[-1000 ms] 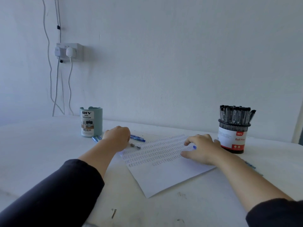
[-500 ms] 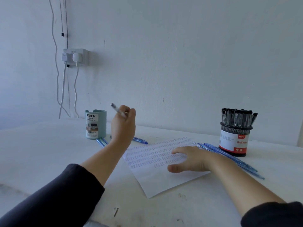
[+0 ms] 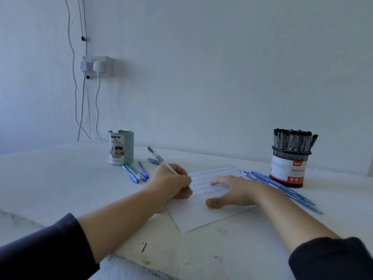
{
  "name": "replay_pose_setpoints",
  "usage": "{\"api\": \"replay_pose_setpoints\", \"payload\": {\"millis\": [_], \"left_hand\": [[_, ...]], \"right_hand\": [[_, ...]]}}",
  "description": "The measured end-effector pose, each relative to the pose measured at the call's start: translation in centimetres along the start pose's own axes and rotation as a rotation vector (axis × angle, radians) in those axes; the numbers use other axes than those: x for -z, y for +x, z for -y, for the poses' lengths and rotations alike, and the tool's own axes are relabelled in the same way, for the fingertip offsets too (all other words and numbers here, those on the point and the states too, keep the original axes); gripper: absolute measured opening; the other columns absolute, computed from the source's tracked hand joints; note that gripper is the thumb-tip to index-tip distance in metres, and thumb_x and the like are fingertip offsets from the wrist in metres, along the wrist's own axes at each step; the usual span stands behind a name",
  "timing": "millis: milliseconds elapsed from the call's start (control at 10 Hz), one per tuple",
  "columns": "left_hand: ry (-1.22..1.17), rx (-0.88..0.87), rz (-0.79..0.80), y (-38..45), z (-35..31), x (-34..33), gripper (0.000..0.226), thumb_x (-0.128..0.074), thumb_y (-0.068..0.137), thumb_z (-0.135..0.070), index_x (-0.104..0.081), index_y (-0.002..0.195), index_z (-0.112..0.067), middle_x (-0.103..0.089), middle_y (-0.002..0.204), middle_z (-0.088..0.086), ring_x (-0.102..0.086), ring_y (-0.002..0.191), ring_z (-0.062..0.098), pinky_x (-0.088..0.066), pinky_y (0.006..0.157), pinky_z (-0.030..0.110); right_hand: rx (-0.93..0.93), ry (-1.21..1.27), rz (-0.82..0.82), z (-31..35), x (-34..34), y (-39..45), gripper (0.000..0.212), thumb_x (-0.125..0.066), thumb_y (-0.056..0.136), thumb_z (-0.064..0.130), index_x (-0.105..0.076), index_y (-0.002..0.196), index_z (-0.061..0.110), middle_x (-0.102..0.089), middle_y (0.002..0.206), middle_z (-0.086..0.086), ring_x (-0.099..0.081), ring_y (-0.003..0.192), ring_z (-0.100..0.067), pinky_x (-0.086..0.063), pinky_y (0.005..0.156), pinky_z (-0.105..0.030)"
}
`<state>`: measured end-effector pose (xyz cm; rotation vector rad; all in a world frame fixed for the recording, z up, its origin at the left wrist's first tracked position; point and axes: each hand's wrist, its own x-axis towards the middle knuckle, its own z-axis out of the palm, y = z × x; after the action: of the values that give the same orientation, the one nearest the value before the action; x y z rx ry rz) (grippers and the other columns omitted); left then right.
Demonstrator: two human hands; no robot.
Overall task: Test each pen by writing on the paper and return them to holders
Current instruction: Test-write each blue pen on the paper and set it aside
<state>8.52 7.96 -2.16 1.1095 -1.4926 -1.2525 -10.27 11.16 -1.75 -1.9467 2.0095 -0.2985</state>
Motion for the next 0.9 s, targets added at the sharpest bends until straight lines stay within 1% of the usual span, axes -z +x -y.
{"api": "replay_pose_setpoints", "payload": {"millis": [100,200,300,400,500,600,700,800,900], "left_hand": [[0.08,-0.021,-0.007,-0.11,0.11,-0.16,0.015,-0.058,0.077,0.009,-0.058,0.069,-0.003,-0.063,0.063,0.018,-0.06,0.051,0.021,-0.053,0.048,0.024],[0.12,-0.022,-0.002,-0.17,0.17,-0.11,0.014,-0.06,0.075,0.01,-0.06,0.067,-0.002,-0.064,0.065,0.02,-0.059,0.049,0.019,-0.054,0.052,0.026],[0.139,-0.03,-0.005,-0.11,0.18,-0.12,0.015,-0.06,0.074,0.01,-0.059,0.064,-0.002,-0.064,0.061,0.018,-0.057,0.048,0.02,-0.052,0.048,0.024],[0.155,-0.024,-0.011,-0.04,0.23,-0.12,0.012,-0.062,0.073,0.009,-0.06,0.066,0.0,-0.063,0.06,0.018,-0.055,0.047,0.021,-0.052,0.047,0.023],[0.169,-0.016,-0.015,-0.08,0.11,-0.01,0.01,-0.062,0.074,0.008,-0.06,0.07,0.0,-0.063,0.06,0.017,-0.055,0.048,0.022,-0.052,0.049,0.025],[0.203,-0.025,-0.032,-0.12,0.08,0.04,0.009,-0.061,0.074,0.006,-0.06,0.071,-0.002,-0.06,0.054,0.012,-0.051,0.041,0.016,-0.047,0.044,0.02],[0.246,-0.035,-0.038,-0.15,0.12,-0.05,0.008,-0.062,0.074,0.005,-0.061,0.069,-0.002,-0.059,0.048,0.008,-0.05,0.04,0.015,-0.048,0.046,0.02],[0.275,-0.049,-0.042,-0.1,0.18,-0.16,0.008,-0.064,0.073,0.004,-0.062,0.068,-0.002,-0.06,0.05,0.009,-0.052,0.041,0.016,-0.051,0.051,0.023],[0.284,-0.044,-0.037,-0.13,0.19,-0.2,0.006,-0.065,0.075,0.003,-0.064,0.071,0.0,-0.062,0.053,0.01,-0.054,0.041,0.015,-0.052,0.051,0.023]], "right_hand": [[0.004,0.001,-0.002,0.06,0.06,-0.25,0.083,-0.068,0.071,0.063,-0.034,0.143,0.037,-0.027,0.153,0.01,-0.026,0.14,-0.014,-0.022,0.115,-0.035],[0.009,0.009,0.002,0.05,0.03,-0.32,0.082,-0.068,0.072,0.062,-0.034,0.143,0.037,-0.027,0.153,0.011,-0.026,0.14,-0.014,-0.022,0.115,-0.035],[-0.001,0.033,0.003,-0.02,0.06,-0.22,0.083,-0.068,0.07,0.063,-0.035,0.142,0.039,-0.027,0.153,0.011,-0.027,0.14,-0.014,-0.022,0.115,-0.036],[-0.002,0.024,0.008,-0.1,0.06,-0.14,0.083,-0.068,0.071,0.063,-0.034,0.143,0.039,-0.025,0.154,0.012,-0.026,0.141,-0.014,-0.022,0.115,-0.036],[-0.005,0.024,0.008,-0.06,0.14,-0.15,0.083,-0.067,0.071,0.063,-0.033,0.143,0.04,-0.025,0.154,0.011,-0.026,0.141,-0.014,-0.022,0.115,-0.035],[-0.004,0.025,0.016,0.03,0.17,-0.17,0.083,-0.067,0.072,0.063,-0.033,0.143,0.039,-0.025,0.154,0.011,-0.025,0.141,-0.014,-0.021,0.115,-0.035],[0.003,0.023,0.024,0.04,0.17,-0.22,0.081,-0.067,0.074,0.061,-0.032,0.144,0.038,-0.024,0.155,0.011,-0.025,0.141,-0.014,-0.021,0.115,-0.035],[0.001,0.034,0.025,0.01,0.19,-0.21,0.082,-0.067,0.073,0.061,-0.032,0.144,0.038,-0.025,0.154,0.011,-0.025,0.141,-0.014,-0.022,0.115,-0.034],[-0.003,0.028,0.027,-0.09,0.15,-0.01,0.083,-0.067,0.072,0.063,-0.032,0.144,0.039,-0.024,0.155,0.012,-0.025,0.141,-0.014,-0.021,0.115,-0.036]]}}
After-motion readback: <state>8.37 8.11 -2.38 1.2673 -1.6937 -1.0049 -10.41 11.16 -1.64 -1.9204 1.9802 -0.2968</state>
